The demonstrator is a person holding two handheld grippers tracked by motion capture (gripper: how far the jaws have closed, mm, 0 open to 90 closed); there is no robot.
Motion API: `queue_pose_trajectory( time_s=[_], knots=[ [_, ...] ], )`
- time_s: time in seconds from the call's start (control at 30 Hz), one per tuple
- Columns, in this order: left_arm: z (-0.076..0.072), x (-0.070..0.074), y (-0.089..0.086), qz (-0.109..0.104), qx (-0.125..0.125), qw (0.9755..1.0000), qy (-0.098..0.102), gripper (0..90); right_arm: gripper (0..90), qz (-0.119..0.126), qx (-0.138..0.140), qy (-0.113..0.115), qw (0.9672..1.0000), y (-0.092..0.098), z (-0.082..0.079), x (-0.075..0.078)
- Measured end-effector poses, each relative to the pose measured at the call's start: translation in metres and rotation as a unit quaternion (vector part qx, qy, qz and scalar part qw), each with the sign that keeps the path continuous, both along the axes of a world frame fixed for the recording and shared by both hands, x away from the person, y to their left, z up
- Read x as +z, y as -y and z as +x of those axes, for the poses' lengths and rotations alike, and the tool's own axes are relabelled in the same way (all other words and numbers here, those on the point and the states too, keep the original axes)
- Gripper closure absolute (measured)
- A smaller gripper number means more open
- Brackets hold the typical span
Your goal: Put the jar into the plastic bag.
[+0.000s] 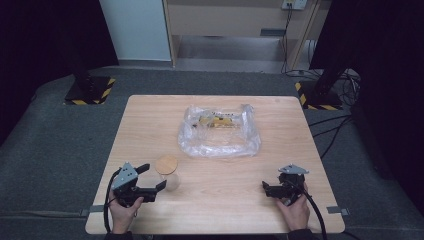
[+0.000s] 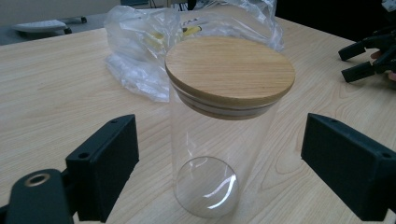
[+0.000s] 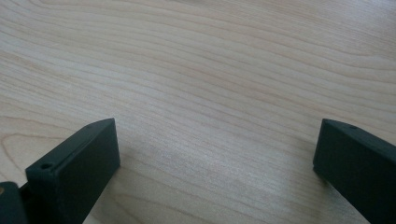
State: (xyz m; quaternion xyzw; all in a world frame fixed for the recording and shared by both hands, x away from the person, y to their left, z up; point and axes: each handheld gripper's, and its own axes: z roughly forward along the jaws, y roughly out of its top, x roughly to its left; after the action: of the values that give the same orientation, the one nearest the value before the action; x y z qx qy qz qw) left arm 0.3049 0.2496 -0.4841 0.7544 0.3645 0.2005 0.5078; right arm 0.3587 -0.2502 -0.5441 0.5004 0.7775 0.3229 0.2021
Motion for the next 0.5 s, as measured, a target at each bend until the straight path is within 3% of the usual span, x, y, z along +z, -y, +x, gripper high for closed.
queue_pose_trajectory(
  time_s=[0.5],
  knots=[
    [0.005, -0.007, 0.017, 0.034, 0.003, 0.9994, -0.004, 10.3, 0.4, 0.0, 0.001, 0.001, 1.0, 0.0, 0.0, 0.0]
  ],
)
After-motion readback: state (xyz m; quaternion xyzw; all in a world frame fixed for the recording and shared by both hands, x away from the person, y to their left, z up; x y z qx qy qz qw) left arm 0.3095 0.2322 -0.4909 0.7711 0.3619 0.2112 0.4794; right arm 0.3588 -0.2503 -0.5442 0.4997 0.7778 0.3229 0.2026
